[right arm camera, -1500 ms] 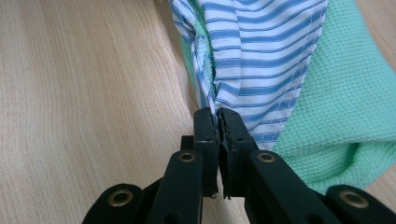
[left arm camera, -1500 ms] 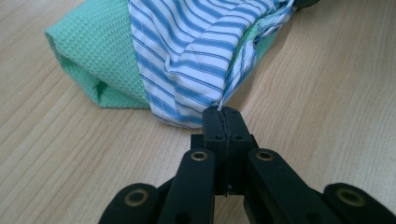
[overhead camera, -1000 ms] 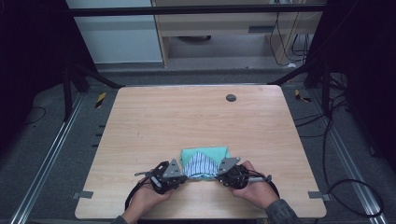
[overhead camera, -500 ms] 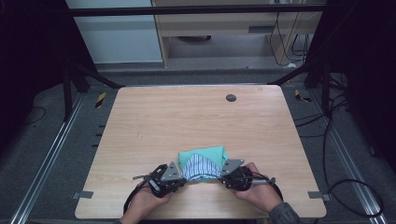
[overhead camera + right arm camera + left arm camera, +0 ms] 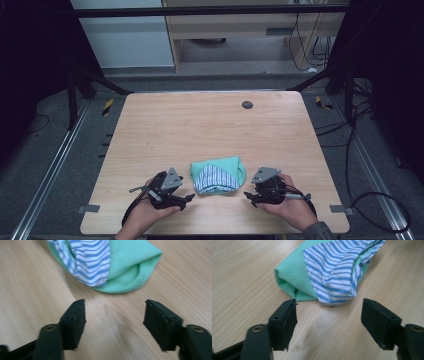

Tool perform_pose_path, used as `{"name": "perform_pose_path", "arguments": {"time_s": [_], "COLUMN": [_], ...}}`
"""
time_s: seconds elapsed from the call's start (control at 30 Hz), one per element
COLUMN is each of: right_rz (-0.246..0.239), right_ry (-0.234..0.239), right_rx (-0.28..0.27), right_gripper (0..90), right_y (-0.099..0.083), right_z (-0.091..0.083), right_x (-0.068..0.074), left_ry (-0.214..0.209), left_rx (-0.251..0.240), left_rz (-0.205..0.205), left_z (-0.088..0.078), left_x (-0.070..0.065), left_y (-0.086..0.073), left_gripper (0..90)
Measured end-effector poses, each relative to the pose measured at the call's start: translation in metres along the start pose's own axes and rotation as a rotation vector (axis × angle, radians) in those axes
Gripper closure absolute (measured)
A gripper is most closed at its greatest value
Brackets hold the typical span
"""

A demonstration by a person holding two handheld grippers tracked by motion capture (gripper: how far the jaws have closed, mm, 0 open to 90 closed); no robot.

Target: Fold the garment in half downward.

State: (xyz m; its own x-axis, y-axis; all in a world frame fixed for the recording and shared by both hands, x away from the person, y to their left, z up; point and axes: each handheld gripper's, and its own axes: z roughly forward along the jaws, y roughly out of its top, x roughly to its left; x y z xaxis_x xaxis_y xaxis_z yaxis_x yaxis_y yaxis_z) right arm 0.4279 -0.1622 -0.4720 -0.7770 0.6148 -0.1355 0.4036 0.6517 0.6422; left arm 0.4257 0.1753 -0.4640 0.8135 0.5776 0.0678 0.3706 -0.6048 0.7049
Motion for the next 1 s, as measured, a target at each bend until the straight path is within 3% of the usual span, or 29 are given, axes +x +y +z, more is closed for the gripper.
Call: {"name": "perform_pose_path", "arguments": {"time_s": [0.2, 0.23, 0.33, 0.47, 0.9, 1.0], "right_rz": [0.081, 0.081, 0.170, 0.227, 0.318, 0.318], "right_ry": [-0.084, -0.084, -0.095, -0.090, -0.114, -0.118], "right_rx": [-0.021, -0.021, -0.028, -0.034, -0.014, -0.009], "right_gripper": [14.9, 14.9, 9.5, 7.5, 6.7, 6.7], "right_y": [-0.005, -0.005, -0.009, -0.013, -0.027, -0.029], "right_z": [-0.002, -0.002, -0.003, -0.006, -0.007, -0.006], "right_x": [-0.015, -0.015, -0.025, -0.032, -0.056, -0.061], "left_ry": [0.020, 0.020, 0.015, 0.038, 0.102, 0.115], "left_rx": [0.029, 0.029, 0.039, 0.038, 0.061, 0.063], "left_rz": [-0.064, -0.064, -0.096, -0.121, -0.183, -0.198], "left_z": [0.000, 0.000, -0.001, -0.004, -0.019, -0.021], "left_x": [0.017, 0.017, 0.024, 0.031, 0.063, 0.069], "left_y": [-0.004, -0.004, -0.009, -0.017, -0.036, -0.039], "left_gripper": [16.8, 15.9, 14.8, 13.2, 8.6, 8.5]}}
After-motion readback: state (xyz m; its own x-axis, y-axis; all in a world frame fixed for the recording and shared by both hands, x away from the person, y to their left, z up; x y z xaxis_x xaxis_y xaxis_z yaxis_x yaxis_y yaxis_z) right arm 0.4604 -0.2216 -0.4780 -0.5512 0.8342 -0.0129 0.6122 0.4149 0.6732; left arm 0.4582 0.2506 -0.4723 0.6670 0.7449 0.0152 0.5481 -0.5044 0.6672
